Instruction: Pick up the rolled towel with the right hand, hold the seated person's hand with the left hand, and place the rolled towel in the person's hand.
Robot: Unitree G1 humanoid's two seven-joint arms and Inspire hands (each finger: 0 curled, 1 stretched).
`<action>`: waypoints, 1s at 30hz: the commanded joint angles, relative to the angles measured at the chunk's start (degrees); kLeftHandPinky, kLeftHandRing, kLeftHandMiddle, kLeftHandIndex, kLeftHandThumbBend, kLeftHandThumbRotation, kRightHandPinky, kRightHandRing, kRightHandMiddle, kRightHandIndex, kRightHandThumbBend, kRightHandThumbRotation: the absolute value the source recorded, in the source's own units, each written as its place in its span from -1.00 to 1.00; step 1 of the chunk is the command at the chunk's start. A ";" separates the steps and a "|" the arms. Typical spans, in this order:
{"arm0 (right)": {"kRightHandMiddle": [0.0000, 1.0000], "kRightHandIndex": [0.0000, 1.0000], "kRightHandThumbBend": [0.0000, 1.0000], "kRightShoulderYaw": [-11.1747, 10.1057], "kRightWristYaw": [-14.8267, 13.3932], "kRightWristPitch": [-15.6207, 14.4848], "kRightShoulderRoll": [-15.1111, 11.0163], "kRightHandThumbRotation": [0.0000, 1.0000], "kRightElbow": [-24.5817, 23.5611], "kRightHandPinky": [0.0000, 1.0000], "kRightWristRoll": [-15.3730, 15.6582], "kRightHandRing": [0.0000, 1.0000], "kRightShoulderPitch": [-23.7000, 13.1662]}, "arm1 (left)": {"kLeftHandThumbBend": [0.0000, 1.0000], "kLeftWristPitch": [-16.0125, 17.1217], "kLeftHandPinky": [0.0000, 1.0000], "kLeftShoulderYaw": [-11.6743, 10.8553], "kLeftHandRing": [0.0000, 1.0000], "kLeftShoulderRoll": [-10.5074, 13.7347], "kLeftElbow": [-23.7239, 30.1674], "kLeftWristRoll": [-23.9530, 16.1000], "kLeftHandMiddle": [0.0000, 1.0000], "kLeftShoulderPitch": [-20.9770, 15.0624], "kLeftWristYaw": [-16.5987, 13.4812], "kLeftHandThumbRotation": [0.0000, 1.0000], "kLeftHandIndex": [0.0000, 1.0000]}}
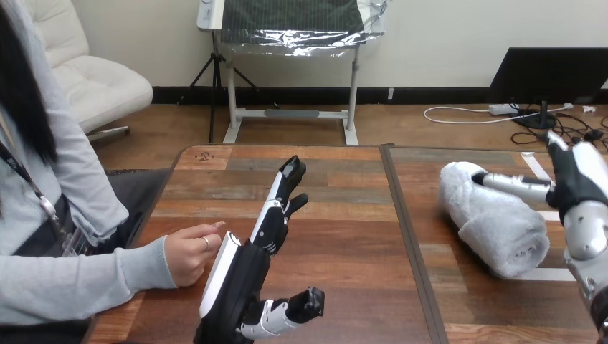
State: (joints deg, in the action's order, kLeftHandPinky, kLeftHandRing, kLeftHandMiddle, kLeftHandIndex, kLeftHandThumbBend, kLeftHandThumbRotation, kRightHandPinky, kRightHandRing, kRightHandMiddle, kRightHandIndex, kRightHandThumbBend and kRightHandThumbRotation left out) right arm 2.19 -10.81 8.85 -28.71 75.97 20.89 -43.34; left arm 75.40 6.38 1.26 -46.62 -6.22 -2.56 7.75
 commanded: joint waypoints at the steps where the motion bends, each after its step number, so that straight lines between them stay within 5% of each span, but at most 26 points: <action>1: 0.92 0.88 0.97 1.38 0.76 -0.36 0.99 -0.17 -0.21 0.83 0.51 0.99 -2.81 | 1.00 1.44 0.87 -0.48 1.00 0.07 2.16 -0.39 1.00 -1.54 -0.75 0.63 1.00; 15: 0.93 0.87 0.97 4.68 2.41 -3.35 1.99 -0.04 1.16 0.82 2.73 0.98 -0.54 | 1.00 2.13 0.86 -0.06 1.00 0.41 1.83 -0.58 1.00 -1.65 -0.76 0.64 1.00; 19: 0.89 0.85 0.99 4.12 4.02 -4.40 2.26 0.00 1.58 0.80 1.94 0.96 0.49 | 1.00 1.91 0.87 0.39 1.00 0.33 2.29 -0.20 1.00 -1.50 -0.53 0.64 1.00; 30: 0.73 0.87 1.00 6.15 5.01 -7.05 2.65 0.18 2.10 0.45 3.39 0.72 2.43 | 1.00 0.39 0.88 1.12 1.00 0.32 4.61 0.54 1.00 -0.22 -0.26 0.62 1.00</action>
State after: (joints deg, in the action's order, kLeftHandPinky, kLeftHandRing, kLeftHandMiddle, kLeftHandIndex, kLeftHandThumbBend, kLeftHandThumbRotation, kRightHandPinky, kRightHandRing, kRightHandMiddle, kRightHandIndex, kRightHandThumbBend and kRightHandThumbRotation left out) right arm 7.14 -5.91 2.70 -26.22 77.66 23.20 -41.34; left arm 75.96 6.77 1.58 -45.48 -6.68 -1.88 7.34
